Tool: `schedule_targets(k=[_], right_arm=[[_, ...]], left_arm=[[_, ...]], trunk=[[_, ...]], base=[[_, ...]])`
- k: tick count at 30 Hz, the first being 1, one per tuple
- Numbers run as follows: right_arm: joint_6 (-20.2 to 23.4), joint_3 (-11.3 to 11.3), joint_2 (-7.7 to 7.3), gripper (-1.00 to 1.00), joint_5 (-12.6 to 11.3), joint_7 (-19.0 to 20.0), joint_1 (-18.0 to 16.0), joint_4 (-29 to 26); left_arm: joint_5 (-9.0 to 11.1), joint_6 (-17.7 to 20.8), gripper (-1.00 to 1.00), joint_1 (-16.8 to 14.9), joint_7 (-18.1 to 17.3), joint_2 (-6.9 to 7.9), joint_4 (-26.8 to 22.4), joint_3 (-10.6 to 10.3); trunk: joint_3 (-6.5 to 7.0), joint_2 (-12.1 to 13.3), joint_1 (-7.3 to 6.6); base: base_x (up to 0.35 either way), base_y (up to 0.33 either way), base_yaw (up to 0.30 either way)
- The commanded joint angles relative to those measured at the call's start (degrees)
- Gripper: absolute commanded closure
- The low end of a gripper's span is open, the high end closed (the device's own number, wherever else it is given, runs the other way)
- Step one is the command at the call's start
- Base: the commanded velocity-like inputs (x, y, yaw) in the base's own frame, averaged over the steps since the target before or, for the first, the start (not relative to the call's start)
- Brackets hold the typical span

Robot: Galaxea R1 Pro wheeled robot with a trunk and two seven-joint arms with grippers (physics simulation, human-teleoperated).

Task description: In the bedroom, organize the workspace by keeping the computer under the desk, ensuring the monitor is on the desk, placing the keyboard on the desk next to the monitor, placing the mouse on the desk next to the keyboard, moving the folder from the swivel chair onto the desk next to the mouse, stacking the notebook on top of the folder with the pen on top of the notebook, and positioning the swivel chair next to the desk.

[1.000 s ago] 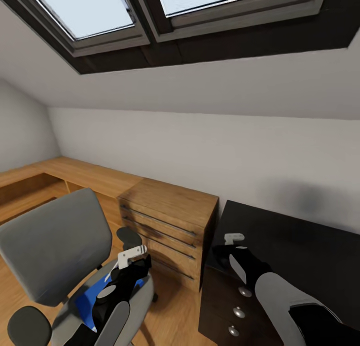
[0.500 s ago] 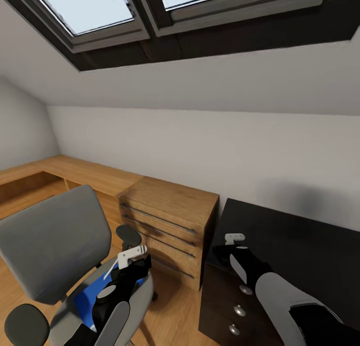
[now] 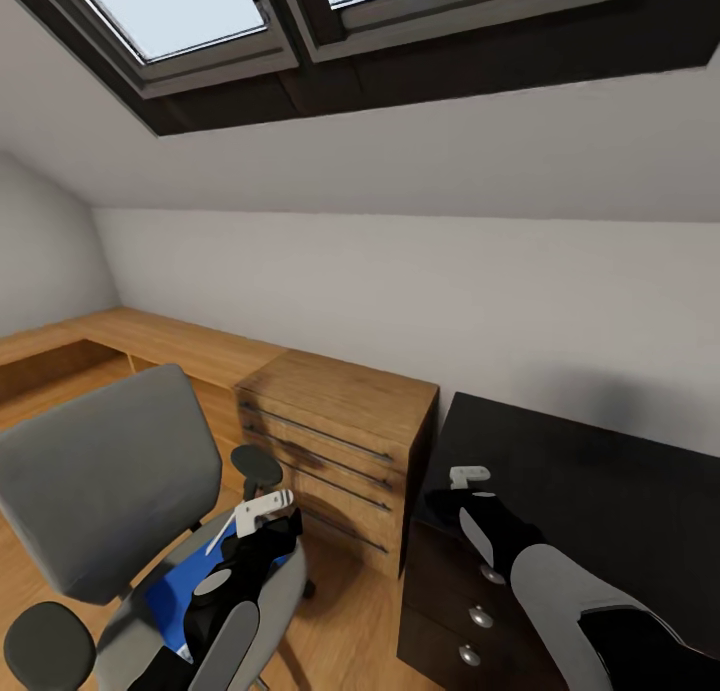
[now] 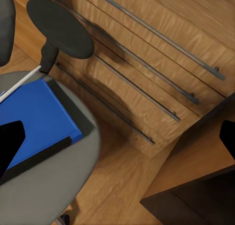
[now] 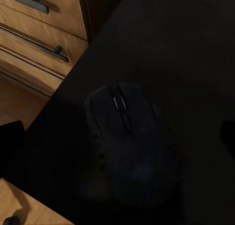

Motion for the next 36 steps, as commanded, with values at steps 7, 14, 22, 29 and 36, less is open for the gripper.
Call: schedule_targets(k=[7, 14, 22, 29, 36], right_arm=[[0.3, 0.5, -0.12, -1.00, -0.4, -0.2, 0.0, -0.1], [0.3, 0.4, -0.43, -1.00, -0.4, -0.2, 0.0, -0.1], [0.3, 0.4, -0.47, -1.00, -0.4, -0.2, 0.0, -0.2], [0.3, 0.4, -0.47, -1.00, -0.4, -0.2, 0.0, -0.2], [0.3, 0.4, -0.47, -1.00, -0.4, -0.2, 0.0, -0.2]], left_arm=[[0.4, 0.2, -1.00, -0.1, 0.5, 0.02, -0.1, 0.0], [0.4, 0.2, -1.00, -0.1, 0.5, 0.04, -0.1, 0.0], [0.4, 0.2, -1.00, -0.1, 0.5, 0.04, -0.1, 0.0], [0.4, 0.2, -1.00, -0.1, 0.5, 0.02, -0.1, -0.1], [0.4, 0.2, -1.00, -0.1, 0.5, 0.04, -0.1, -0.2]], trunk=[[-0.79, -1.6, 0.88], [-1.32, -2.8, 1.54], [-1.86, -4.1, 2.20], [-2.58, -5.7, 3.08], [-3.84, -8.5, 4.61]], base=[[0.000, 0.000, 0.000], [0.000, 0.000, 0.000], [0.000, 0.000, 0.000], [0.000, 0.000, 0.000], [0.000, 0.000, 0.000]])
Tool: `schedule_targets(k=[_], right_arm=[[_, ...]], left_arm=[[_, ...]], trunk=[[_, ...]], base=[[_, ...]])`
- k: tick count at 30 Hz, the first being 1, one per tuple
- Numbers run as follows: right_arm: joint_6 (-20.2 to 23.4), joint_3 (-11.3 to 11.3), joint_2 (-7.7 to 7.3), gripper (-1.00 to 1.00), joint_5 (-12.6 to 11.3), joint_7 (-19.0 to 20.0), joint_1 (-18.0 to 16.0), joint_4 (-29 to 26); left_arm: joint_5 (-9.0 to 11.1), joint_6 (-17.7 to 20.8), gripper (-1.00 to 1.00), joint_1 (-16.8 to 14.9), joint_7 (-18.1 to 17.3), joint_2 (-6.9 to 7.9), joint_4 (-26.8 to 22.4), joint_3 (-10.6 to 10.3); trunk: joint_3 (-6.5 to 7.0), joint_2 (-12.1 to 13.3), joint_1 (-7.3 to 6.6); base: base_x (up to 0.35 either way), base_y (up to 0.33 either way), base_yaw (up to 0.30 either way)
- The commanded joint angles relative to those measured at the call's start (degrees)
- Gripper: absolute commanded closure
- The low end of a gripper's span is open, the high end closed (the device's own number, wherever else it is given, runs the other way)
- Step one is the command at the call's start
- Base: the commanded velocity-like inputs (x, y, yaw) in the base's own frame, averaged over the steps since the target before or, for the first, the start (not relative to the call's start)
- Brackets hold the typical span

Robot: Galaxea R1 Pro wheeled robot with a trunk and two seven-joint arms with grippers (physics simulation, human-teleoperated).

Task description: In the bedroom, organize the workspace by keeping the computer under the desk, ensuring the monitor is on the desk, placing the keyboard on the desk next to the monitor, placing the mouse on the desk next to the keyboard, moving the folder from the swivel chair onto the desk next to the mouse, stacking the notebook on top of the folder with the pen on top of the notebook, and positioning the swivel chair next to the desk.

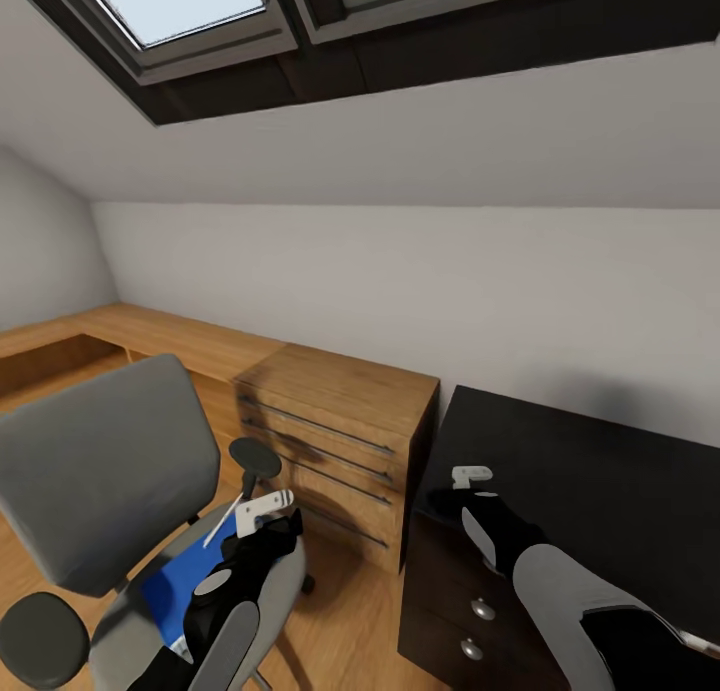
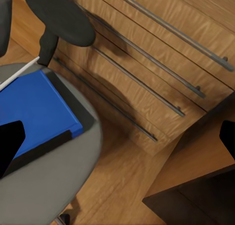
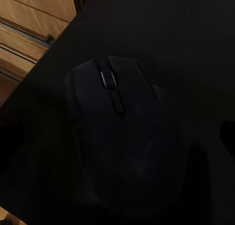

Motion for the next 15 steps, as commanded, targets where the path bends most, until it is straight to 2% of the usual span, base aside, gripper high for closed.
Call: schedule_targets(k=[1, 10, 15], right_arm=[[0.3, 0.5, -0.04, -1.00, -0.4, -0.2, 0.0, -0.1], [0.4, 0.5, -0.04, -1.00, -0.3, -0.2, 0.0, -0.1], [0.3, 0.5, -0.04, -1.00, -0.3, -0.2, 0.0, -0.1]], left_arm=[[0.4, 0.1, -1.00, -0.1, 0.5, 0.02, -0.1, -0.1], [0.4, 0.1, -1.00, -0.1, 0.5, 0.02, -0.1, -0.1], [0.4, 0.1, -1.00, -0.1, 0.5, 0.02, -0.1, 0.0]], trunk=[[-0.25, -0.5, 0.23], [-1.86, -4.1, 2.20], [-1.86, -4.1, 2.20]], base=[[0.000, 0.000, 0.000], [0.000, 0.000, 0.000], [0.000, 0.000, 0.000]])
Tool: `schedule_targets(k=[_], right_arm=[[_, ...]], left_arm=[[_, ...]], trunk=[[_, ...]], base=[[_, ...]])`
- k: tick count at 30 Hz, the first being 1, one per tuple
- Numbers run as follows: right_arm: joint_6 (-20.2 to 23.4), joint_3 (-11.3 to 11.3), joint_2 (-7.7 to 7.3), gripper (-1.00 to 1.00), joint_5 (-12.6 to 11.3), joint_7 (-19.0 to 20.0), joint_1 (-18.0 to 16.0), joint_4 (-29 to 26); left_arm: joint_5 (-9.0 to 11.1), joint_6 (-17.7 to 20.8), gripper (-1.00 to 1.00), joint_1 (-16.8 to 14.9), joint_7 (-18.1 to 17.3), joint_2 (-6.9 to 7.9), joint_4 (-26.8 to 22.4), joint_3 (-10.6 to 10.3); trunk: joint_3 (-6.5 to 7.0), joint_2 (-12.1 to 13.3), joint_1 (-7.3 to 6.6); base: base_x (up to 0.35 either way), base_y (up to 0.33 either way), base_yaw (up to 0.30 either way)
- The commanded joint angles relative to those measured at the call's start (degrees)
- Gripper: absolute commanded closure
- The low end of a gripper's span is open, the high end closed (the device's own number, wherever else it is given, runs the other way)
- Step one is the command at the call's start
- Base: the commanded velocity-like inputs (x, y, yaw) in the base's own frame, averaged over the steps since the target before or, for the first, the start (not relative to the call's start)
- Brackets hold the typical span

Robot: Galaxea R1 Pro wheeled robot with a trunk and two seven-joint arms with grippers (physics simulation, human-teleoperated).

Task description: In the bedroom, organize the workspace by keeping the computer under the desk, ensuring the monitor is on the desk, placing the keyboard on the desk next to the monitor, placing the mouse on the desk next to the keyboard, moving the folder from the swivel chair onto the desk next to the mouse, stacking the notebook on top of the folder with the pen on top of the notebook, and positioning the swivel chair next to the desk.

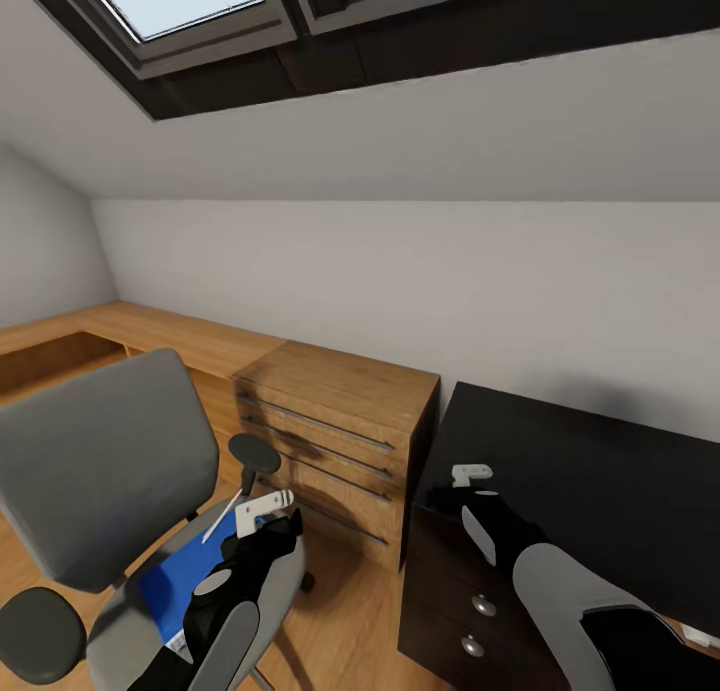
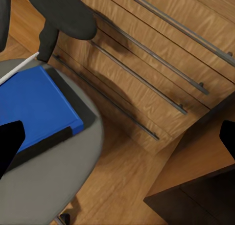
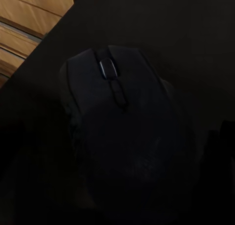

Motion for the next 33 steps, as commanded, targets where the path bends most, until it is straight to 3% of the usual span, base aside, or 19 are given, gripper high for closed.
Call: schedule_targets(k=[1, 3, 4, 33], right_arm=[[0.5, 0.6, -0.05, -1.00, -0.1, -0.3, 0.0, 0.3], [0.5, 0.6, -0.05, -1.00, -0.1, -0.3, 0.0, 0.3], [0.5, 0.6, -0.05, 1.00, -0.1, -0.3, 0.0, 0.2], [0.5, 0.6, -0.02, 1.00, 0.0, -0.4, 0.0, 0.1]], left_arm=[[0.4, 0.1, -1.00, -0.1, 0.5, 0.02, -0.1, -0.1], [0.4, 0.1, -1.00, -0.1, 0.5, 0.02, -0.1, 0.0], [0.4, 0.1, -1.00, -0.1, 0.5, 0.02, -0.1, 0.0], [0.4, 0.2, -1.00, -0.1, 0.5, 0.02, -0.1, -0.1]], trunk=[[-0.08, 0.0, 0.01], [-0.08, 0.0, 0.01], [-0.08, 0.0, 0.01], [-0.08, 0.0, 0.01]], base=[[0.000, 0.000, 0.000], [0.000, 0.000, 0.000], [0.000, 0.000, 0.000], [0.000, 0.000, 0.000]])
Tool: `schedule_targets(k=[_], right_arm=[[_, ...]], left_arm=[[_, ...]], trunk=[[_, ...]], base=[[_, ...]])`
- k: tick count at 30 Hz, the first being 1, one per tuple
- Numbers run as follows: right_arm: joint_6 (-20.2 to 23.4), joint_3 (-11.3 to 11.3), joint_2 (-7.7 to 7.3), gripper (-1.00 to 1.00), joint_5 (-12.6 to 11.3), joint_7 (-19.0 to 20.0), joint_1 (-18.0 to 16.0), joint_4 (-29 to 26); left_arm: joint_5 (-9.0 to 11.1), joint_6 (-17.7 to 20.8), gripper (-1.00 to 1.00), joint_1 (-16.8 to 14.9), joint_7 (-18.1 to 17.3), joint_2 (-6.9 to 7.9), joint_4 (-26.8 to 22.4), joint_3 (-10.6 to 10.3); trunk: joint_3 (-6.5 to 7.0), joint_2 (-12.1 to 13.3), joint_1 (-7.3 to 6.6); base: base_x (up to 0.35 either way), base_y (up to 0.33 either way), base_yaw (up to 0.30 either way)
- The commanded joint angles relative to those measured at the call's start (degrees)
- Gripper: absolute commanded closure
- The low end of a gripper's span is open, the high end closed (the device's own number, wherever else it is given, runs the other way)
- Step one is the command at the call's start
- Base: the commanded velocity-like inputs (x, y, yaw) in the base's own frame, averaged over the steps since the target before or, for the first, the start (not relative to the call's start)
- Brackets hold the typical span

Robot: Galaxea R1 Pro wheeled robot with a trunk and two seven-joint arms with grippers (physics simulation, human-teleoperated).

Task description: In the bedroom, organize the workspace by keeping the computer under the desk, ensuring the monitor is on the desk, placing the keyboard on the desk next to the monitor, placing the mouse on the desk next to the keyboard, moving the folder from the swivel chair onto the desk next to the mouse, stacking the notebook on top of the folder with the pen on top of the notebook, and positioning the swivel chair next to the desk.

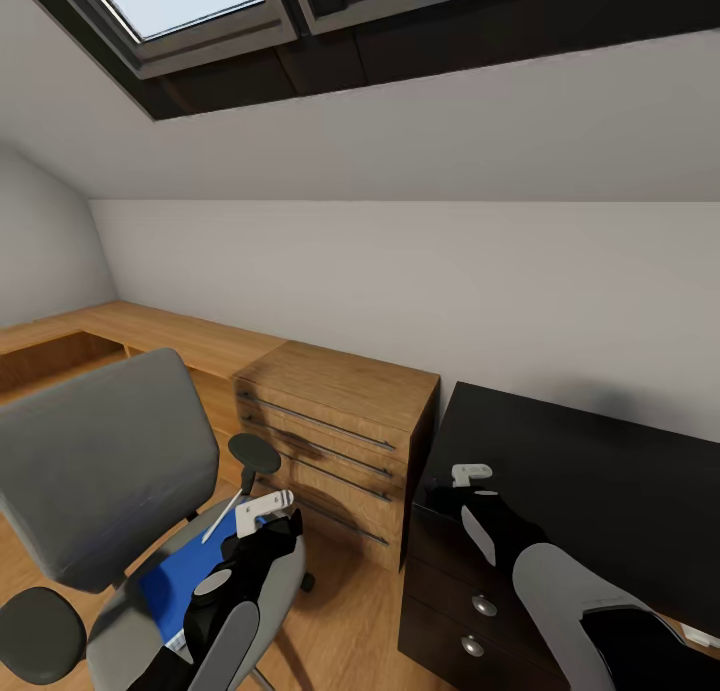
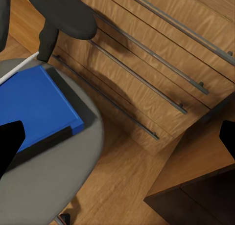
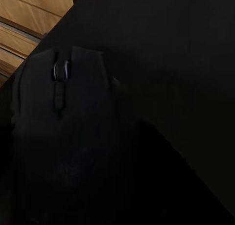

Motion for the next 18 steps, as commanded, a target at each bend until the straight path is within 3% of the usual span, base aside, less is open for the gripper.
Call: schedule_targets(k=[1, 8, 18], right_arm=[[0.6, 0.6, -0.05, 1.00, -0.4, -0.3, 0.0, 0.1], [0.6, 0.6, -0.07, 1.00, -0.4, -0.3, 0.0, -0.5], [2.4, 0.6, -0.16, 1.00, -0.6, -0.4, 0.0, -6.1]], left_arm=[[0.4, 0.1, -1.00, -0.1, 0.5, 0.02, -0.1, -0.1], [0.4, 0.1, -1.00, -0.1, 0.5, 0.02, -0.1, -0.1], [0.4, 0.2, -1.00, -0.1, 0.5, 0.09, -0.1, -0.1]], trunk=[[-0.08, 0.0, 0.00], [1.00, 2.4, -1.31], [2.80, 6.4, -3.51]], base=[[0.000, 0.000, 0.000], [0.000, 0.000, 0.000], [0.000, 0.000, 0.000]])
